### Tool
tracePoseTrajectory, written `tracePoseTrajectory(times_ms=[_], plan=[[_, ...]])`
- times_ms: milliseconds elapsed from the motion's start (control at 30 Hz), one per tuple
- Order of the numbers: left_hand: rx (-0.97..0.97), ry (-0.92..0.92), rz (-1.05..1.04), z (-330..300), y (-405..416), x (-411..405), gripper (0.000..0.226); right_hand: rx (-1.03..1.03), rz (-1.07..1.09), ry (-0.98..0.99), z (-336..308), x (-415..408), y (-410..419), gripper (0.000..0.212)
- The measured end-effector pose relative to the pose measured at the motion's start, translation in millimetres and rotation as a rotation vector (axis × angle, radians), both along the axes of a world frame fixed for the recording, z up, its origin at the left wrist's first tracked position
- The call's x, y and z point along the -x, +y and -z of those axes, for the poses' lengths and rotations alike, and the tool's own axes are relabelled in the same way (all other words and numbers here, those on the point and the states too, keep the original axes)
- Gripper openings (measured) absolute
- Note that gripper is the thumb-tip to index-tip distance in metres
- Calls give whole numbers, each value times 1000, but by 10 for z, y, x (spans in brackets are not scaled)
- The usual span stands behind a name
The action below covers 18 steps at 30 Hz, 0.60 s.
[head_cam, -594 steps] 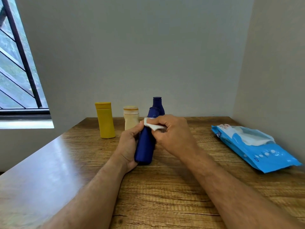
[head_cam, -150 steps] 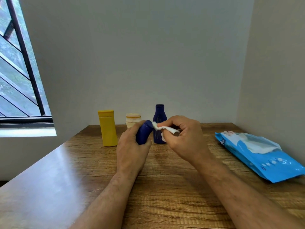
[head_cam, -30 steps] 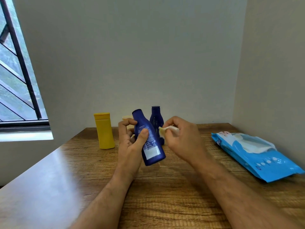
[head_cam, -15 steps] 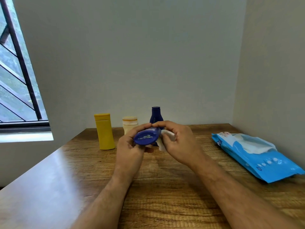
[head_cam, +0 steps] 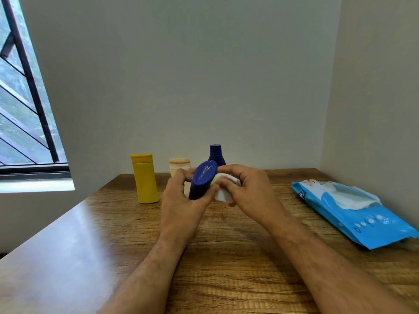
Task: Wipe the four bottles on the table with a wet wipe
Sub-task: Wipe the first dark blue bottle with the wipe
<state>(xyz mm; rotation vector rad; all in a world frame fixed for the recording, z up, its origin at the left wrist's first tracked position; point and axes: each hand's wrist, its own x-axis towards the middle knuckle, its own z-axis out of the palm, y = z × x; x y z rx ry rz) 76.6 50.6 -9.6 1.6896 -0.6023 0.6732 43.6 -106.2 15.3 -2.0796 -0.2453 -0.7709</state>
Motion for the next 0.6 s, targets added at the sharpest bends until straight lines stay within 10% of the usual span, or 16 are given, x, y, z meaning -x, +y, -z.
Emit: tracePoseTrajectory(times_ms=[600], plan=[[-143,85,-223,116,19,-214,55,-54,-95,-59,-52,78,51,15]])
